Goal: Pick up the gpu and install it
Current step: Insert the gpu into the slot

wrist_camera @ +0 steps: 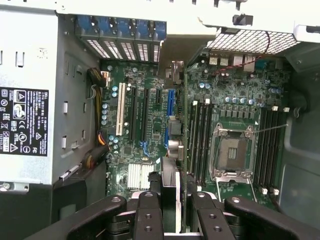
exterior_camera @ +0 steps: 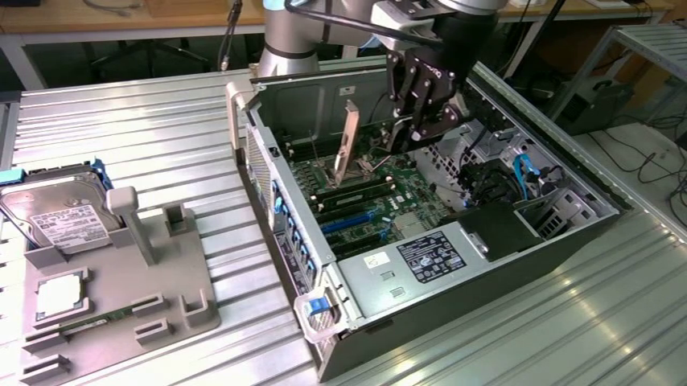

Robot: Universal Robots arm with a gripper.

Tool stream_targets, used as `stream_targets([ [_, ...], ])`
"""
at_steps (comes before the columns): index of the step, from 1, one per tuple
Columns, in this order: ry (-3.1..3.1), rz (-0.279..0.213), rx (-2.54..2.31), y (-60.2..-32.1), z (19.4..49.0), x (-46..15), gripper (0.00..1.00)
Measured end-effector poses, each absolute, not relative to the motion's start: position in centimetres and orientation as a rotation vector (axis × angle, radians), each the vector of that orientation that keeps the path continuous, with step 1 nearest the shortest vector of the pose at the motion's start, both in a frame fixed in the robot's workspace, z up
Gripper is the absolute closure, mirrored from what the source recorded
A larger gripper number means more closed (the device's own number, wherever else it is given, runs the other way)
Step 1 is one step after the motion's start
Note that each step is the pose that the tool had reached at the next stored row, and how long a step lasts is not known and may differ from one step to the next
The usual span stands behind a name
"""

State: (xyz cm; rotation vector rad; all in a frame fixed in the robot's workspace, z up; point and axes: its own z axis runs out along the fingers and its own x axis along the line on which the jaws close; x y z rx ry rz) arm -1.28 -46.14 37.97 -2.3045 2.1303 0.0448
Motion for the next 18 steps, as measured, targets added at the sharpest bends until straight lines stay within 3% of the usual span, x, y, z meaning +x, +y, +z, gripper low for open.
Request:
stream_targets([
  [18, 2.13, 0.045, -2.304, -46.1, 35.7, -1.3, 0.72],
])
